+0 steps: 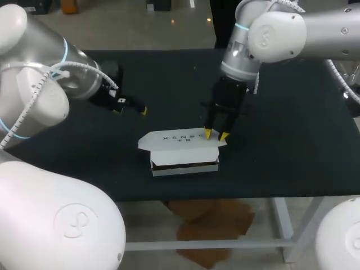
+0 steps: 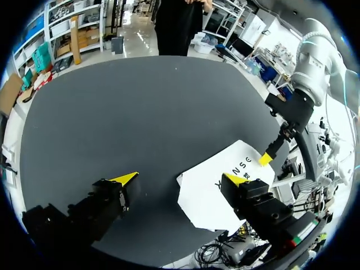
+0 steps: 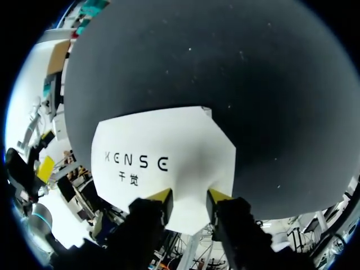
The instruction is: Assemble the packaging by folding the flat box into shape, placing the metal phone stand inside, and closing the box properly
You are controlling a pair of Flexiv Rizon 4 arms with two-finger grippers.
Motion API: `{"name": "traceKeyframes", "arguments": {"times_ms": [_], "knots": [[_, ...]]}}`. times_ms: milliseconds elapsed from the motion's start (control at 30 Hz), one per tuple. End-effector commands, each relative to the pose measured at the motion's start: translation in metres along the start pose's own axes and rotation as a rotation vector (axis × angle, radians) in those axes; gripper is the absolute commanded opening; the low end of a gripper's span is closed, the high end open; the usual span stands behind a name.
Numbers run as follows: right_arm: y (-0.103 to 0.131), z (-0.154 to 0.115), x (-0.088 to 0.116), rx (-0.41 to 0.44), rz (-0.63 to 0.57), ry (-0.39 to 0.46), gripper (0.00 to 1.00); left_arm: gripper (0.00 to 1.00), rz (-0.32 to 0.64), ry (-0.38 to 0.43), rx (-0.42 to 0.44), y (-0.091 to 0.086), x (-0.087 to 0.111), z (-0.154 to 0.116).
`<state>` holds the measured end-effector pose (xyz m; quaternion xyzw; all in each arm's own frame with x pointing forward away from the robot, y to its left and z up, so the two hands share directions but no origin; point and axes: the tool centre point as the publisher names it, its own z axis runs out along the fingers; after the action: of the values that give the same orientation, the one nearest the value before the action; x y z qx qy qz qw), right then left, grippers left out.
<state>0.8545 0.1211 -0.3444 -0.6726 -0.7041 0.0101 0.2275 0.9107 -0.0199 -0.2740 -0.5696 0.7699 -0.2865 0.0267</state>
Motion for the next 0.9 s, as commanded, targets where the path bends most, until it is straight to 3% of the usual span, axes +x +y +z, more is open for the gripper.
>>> {"name": "traceKeyframes", "arguments": {"times_ms": [33, 133, 200, 367, 433, 467, 800, 833, 900], "knots": [[-0.004, 0.002, -0.002, -0.017, -0.005, 0.008, 0.44, 1.0, -0.52, -0.351, -0.009, -0.002, 0.005, 0.001], [-0.004, 0.003, -0.002, -0.025, -0.007, 0.016, 0.43, 1.0, -0.52, -0.351, -0.009, -0.002, 0.005, 0.001], [-0.005, 0.003, -0.002, -0.032, -0.006, 0.017, 0.43, 1.0, -0.664, -0.366, -0.088, -0.009, 0.004, 0.007], [-0.006, 0.002, -0.001, -0.051, -0.009, 0.011, 0.43, 1.0, -0.85, -0.412, -0.173, -0.007, 0.008, 0.017], [-0.007, 0.002, -0.001, -0.057, -0.01, 0.011, 0.43, 1.0, -0.912, -0.486, -0.144, -0.004, 0.01, 0.019], [-0.007, 0.002, -0.001, -0.059, -0.011, 0.012, 0.43, 1.0, -0.944, -0.562, -0.084, -0.002, 0.012, 0.02], [-0.007, 0.002, 0.001, -0.086, -0.023, 0.013, 0.44, 1.0, -0.944, -0.562, -0.084, -0.002, 0.012, 0.02], [-0.008, 0.002, 0.001, -0.088, -0.022, 0.013, 0.44, 1.0, -1.005, -0.597, -0.108, -0.007, 0.013, 0.023], [-0.008, 0.004, 0.0, -0.091, -0.019, 0.017, 0.44, 1.0, -1.041, -0.632, -0.134, -0.01, 0.017, 0.029]]}}
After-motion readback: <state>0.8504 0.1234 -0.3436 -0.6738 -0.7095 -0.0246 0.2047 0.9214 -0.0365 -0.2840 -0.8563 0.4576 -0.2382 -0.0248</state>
